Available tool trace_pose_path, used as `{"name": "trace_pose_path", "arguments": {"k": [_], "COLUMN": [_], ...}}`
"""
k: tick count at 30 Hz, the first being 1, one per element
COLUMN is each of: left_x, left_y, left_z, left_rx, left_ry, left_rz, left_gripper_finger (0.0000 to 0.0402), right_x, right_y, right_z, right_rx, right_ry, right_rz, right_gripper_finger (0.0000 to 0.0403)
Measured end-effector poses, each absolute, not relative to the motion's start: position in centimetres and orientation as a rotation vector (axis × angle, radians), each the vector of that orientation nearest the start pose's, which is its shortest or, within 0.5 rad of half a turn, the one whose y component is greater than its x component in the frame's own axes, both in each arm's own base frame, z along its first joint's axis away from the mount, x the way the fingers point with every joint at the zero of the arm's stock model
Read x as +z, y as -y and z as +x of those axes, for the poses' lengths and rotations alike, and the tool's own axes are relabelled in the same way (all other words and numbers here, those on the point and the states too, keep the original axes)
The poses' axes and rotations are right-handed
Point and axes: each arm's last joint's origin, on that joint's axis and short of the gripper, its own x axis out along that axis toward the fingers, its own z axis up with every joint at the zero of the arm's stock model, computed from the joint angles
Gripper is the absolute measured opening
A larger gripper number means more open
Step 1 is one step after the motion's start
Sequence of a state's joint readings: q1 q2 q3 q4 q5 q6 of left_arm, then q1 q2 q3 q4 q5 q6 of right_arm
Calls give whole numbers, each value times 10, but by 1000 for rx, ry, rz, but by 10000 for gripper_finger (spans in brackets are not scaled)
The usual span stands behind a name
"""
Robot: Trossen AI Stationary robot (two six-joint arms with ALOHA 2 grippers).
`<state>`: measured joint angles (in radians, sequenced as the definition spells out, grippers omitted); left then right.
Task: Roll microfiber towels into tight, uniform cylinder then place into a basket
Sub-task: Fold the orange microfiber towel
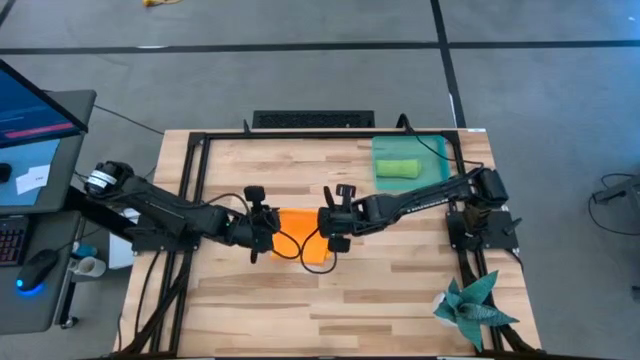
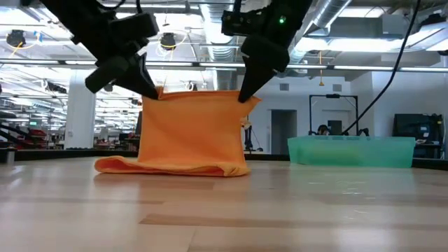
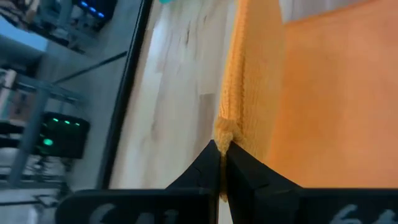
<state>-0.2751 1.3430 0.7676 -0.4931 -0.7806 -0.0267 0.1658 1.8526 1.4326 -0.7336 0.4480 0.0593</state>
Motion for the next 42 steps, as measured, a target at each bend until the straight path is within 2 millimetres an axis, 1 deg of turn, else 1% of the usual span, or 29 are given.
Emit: {"name": "trace_pose_path", "arguments": {"k": [3, 7, 8, 16, 19, 21, 25, 28, 31, 34, 36, 40, 42], "left_x": [199, 196, 196, 193, 192, 191, 191, 190, 190, 191, 191, 198, 206], "left_y": [41, 46, 47, 53, 56, 57, 59, 59, 61, 61, 60, 56, 55], "left_z": [239, 239, 239, 235, 235, 235, 234, 234, 233, 234, 234, 236, 239], "left_rx": [426, 232, 198, 158, 101, 67, 61, 33, 7, 10, 33, 152, 220], "left_ry": [-959, -1003, -1007, -1025, -1036, -1041, -1050, -1064, -1075, -1071, -1062, -1032, -1009], "left_rz": [535, 481, 466, 422, 330, 287, 258, 233, 175, 150, 180, 316, 380], "left_gripper_finger": [2, 2, 2, 2, 2, 2, 2, 2, 2, 2, 2, 2, 2], "right_x": [227, 226, 223, 170, 162, 163, 169, 173, 173, 172, 174, 197, 206], "right_y": [-55, -68, -71, -97, -107, -113, -124, -130, -133, -132, -126, -113, -106], "right_z": [377, 375, 376, 389, 392, 392, 393, 393, 392, 391, 391, 388, 386], "right_rx": [-260, -197, -184, -139, -124, -119, -109, -100, -104, -119, -147, -262, -322], "right_ry": [-1082, -1084, -1090, -1179, -1185, -1180, -1153, -1139, -1144, -1159, -1159, -1121, -1124], "right_rz": [-301, -322, -337, -402, -413, -406, -376, -309, -249, -240, -246, -303, -346], "right_gripper_finger": [4, 4, 4, 4, 4, 5, 5, 5, 5, 5, 5, 5, 5]}}
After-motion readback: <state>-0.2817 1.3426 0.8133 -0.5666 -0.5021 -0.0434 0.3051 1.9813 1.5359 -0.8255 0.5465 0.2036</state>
